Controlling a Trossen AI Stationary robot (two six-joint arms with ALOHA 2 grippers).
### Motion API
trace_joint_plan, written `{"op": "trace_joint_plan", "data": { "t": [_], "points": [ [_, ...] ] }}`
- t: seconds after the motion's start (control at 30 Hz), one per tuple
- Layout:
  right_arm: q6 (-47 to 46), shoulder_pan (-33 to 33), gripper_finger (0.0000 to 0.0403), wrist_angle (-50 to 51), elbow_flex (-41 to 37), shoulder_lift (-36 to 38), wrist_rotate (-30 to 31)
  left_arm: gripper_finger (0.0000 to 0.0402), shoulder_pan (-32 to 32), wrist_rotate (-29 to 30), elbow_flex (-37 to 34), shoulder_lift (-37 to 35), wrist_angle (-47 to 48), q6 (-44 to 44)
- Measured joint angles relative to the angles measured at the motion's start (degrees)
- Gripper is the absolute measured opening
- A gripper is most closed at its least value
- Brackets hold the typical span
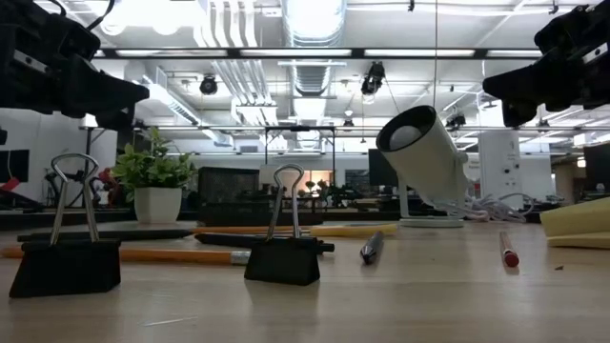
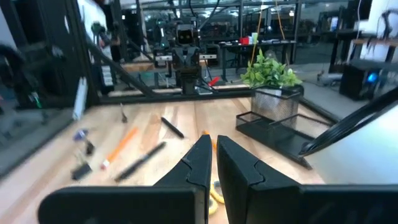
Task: Pick and place office supplies into organizer
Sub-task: Put the yellow sticky note into the black desk organizer
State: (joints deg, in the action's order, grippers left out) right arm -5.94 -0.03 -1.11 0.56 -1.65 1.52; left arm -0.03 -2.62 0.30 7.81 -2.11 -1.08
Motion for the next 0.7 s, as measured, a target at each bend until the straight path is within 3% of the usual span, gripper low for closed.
{"op": "trace_joint_plan", "data": {
  "t": [0.13, 0.47, 0.6, 0.7],
  "points": [
    [-7.2, 0.0, 0.0018, -0.9, 0.0, 0.0, 0.0, 0.0, 0.0, 0.0, 0.0, 0.0, 0.0, 0.0],
    [-13.9, 0.0, 0.0018, -12.7, 0.0, 0.0, 0.1, 0.0, 0.0, 0.0, 0.0, 0.0, -2.3, -0.1],
    [-13.8, 0.0, 0.0018, -20.8, 0.0, 0.0, 1.3, 0.0, 0.0, 0.2, 0.0, 0.0, -12.5, -0.1],
    [-14.7, 0.0, 0.0018, -26.2, 0.0, 0.0, 5.9, 0.0, 0.0, 3.5, 0.0, 0.0, -27.6, -0.1]
  ]
}}
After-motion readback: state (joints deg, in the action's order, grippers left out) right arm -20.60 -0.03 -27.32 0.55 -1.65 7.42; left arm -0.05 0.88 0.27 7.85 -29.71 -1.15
